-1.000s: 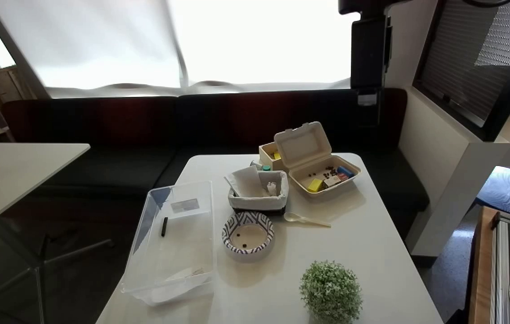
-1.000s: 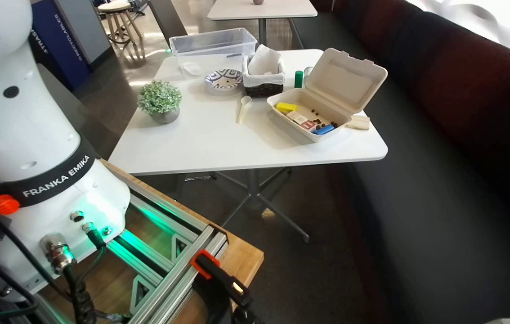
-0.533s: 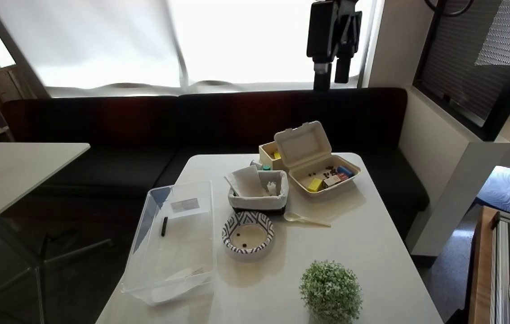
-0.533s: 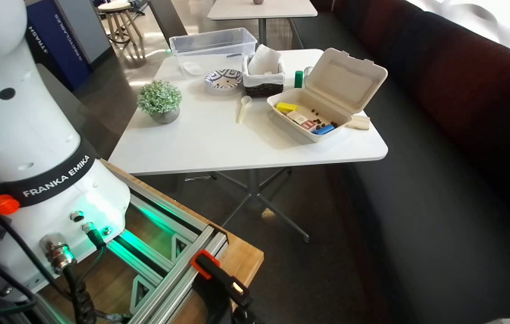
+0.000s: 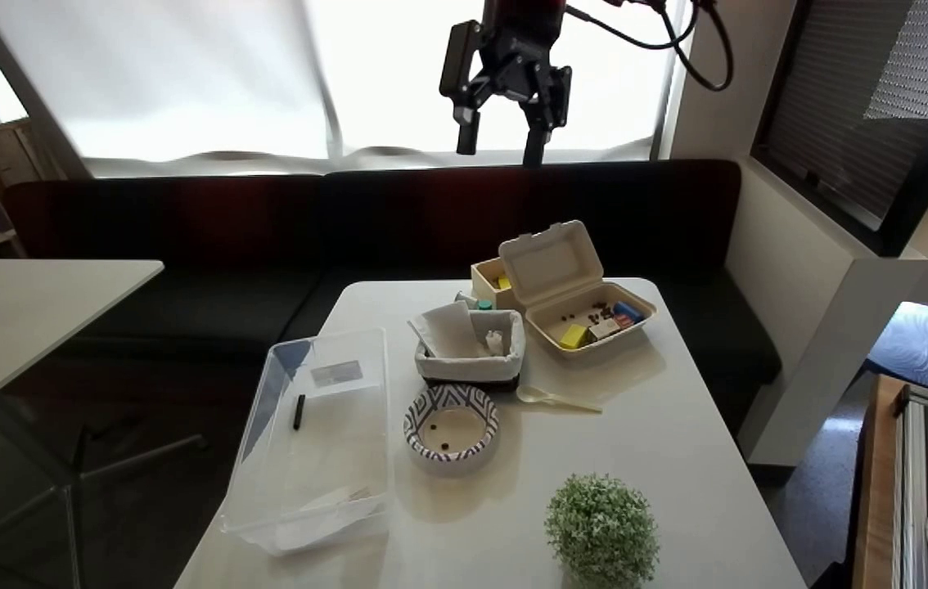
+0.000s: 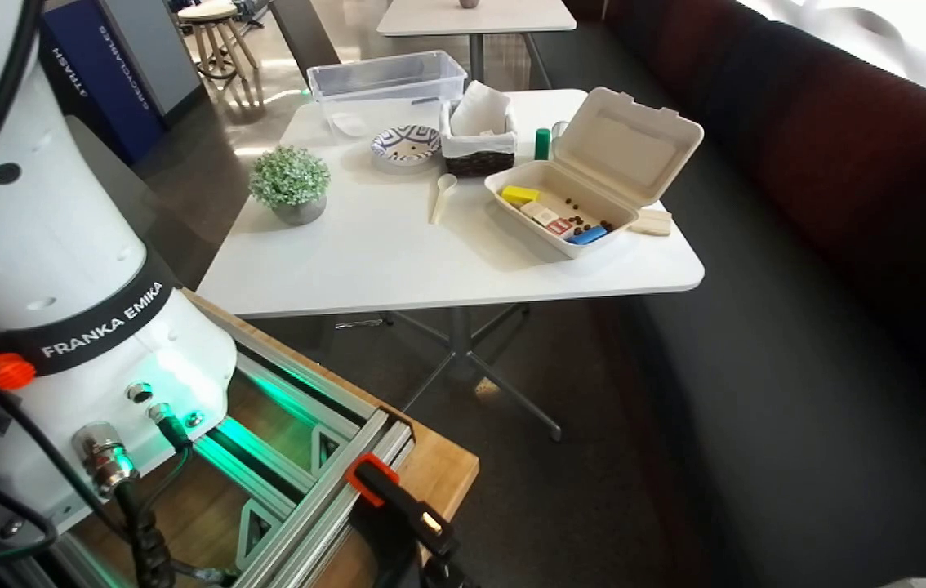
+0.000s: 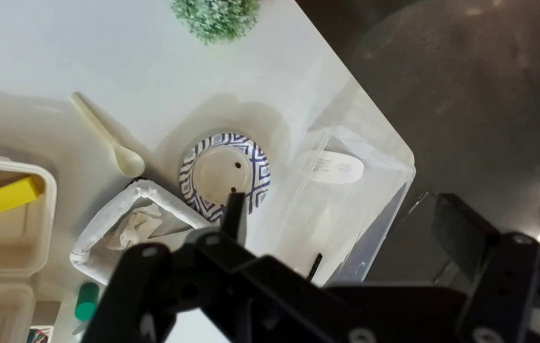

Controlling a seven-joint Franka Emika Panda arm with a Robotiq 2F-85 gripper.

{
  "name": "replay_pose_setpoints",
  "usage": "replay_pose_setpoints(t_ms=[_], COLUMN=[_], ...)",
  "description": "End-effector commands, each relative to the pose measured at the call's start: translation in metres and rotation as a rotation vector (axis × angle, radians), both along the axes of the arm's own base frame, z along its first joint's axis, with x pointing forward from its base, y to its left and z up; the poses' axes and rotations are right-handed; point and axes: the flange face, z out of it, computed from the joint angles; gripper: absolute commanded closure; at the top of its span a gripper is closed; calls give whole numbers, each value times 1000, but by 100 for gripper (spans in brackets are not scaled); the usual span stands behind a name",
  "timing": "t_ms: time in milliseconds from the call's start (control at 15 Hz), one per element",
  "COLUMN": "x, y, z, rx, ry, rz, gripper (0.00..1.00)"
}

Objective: Remove one napkin from the basket and put it inside the takeaway pack

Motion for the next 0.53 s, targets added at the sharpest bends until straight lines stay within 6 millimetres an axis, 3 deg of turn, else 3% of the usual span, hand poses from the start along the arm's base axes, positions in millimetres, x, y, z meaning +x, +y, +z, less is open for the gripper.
replay_pose_setpoints(t_ms=[0,200,467], x=[62,102,149], y=[-1,-2,6], z=[-20,-40,-84], rx=[48,27,-45], ry=[33,29,32], rz=[-192,-359,-574], gripper=[0,0,0])
